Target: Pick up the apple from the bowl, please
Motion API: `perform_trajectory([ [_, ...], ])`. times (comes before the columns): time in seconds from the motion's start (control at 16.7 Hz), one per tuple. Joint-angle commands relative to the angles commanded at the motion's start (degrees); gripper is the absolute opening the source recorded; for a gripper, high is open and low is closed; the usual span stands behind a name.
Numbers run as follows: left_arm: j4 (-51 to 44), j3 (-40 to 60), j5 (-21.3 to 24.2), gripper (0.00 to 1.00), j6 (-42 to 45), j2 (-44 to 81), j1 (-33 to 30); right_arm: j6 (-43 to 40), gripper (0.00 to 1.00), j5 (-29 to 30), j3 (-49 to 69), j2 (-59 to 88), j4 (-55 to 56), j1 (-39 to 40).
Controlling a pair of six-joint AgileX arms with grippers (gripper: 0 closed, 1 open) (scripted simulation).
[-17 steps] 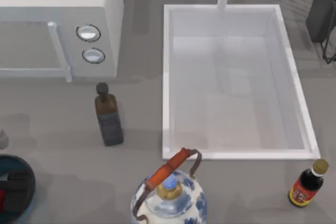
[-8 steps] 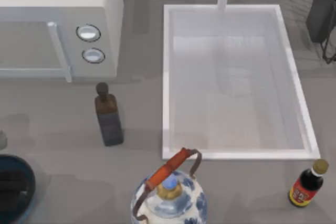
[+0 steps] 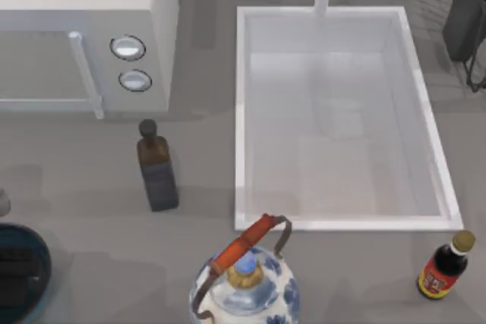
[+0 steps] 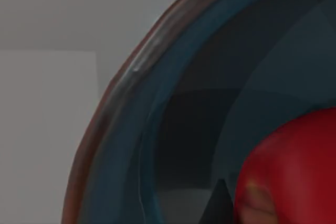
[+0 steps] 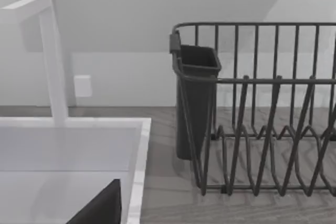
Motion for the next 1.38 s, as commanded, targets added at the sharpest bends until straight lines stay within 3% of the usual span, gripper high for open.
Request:
perform_trajectory([
  [0.18,0.0,0.0,0.0,0.00,0.0,0.0,0.0,0.0,1.00,0.0,0.0,0.0,0.0,0.0],
  [0.54,-9.5,9.2,-0.9,0.00,-0.4,-2.9,-0.3,0.0,1.00,0.0,0.0,0.0,0.0,0.0],
  [1.08,-49.7,47.5,-1.0,0.00,-1.1,-3.7,-1.0,0.0,1.00,0.0,0.0,0.0,0.0,0.0],
  [1.38,-62.1,59.7,-1.0,0.00,-1.5,-5.6,-1.4,0.0,1.00,0.0,0.0,0.0,0.0,0.0],
])
